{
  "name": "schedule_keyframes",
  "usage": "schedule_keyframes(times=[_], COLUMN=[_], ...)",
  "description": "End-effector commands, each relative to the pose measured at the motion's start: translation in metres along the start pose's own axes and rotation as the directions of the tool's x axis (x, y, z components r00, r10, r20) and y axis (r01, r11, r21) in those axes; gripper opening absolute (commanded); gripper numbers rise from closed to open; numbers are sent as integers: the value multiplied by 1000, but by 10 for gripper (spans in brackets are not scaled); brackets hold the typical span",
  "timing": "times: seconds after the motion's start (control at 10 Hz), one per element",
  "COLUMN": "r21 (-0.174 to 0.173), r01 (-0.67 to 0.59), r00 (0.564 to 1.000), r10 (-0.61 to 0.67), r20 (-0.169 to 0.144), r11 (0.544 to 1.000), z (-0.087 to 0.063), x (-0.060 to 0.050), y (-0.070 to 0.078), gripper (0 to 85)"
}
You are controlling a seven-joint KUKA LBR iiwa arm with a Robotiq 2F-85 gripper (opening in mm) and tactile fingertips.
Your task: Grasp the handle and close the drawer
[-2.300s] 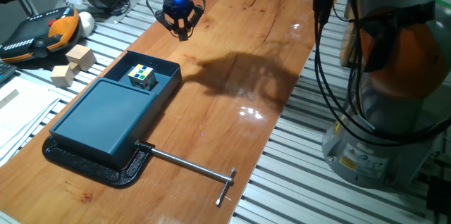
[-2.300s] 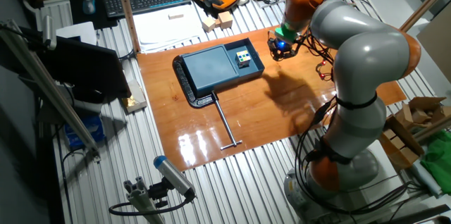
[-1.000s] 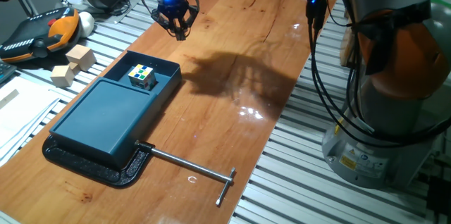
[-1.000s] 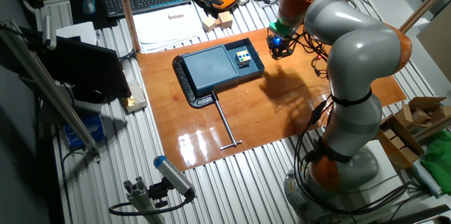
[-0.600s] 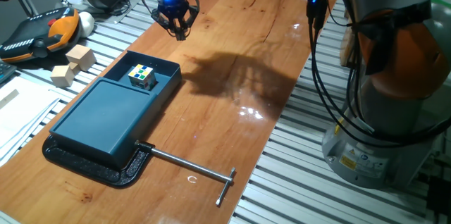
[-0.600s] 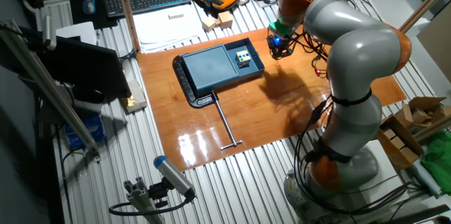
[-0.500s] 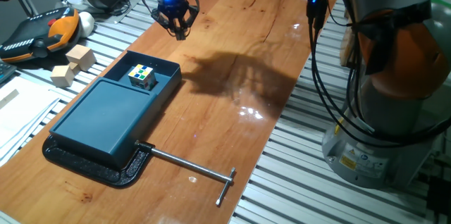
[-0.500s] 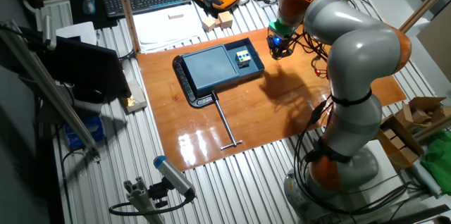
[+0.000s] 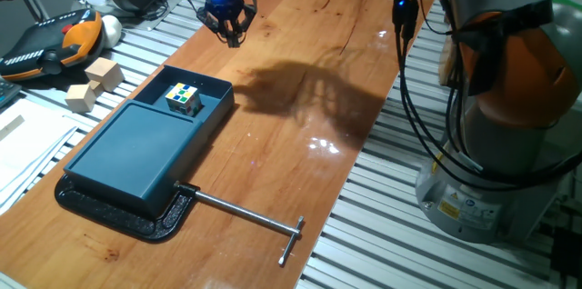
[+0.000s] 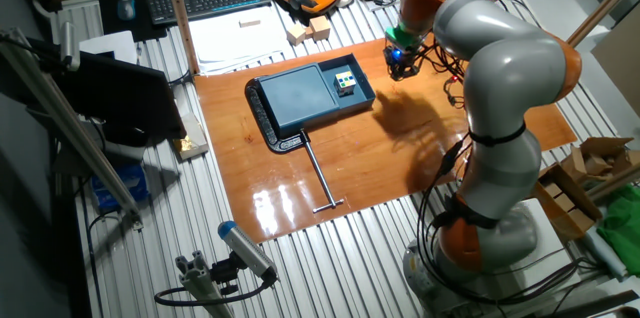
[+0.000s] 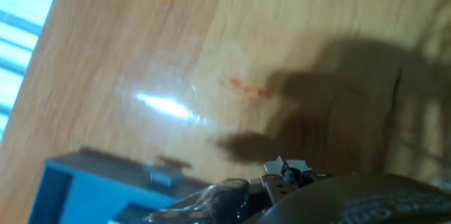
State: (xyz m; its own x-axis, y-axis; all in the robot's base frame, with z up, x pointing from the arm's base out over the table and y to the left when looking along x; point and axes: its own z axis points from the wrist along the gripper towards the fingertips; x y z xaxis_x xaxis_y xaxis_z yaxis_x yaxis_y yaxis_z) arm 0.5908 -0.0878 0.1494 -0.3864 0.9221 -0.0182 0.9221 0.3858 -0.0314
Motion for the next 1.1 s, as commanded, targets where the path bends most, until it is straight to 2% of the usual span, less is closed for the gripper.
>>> schedule_keyframes(times=[0.0, 0.2, 0.3, 0.6, 1.0], r21=[-7, -13, -20, -42, -49], r01=[-2, -39, -51, -73, -95], r00=[1000, 999, 998, 997, 995], r10=[2, 39, 52, 72, 96], r20=[2, 26, 24, -16, 1], r11=[1000, 999, 998, 996, 994], z=[5, 12, 15, 28, 46], x=[-7, -9, -8, -7, -8], y=[3, 10, 12, 22, 35], gripper=[7, 7, 7, 7, 7])
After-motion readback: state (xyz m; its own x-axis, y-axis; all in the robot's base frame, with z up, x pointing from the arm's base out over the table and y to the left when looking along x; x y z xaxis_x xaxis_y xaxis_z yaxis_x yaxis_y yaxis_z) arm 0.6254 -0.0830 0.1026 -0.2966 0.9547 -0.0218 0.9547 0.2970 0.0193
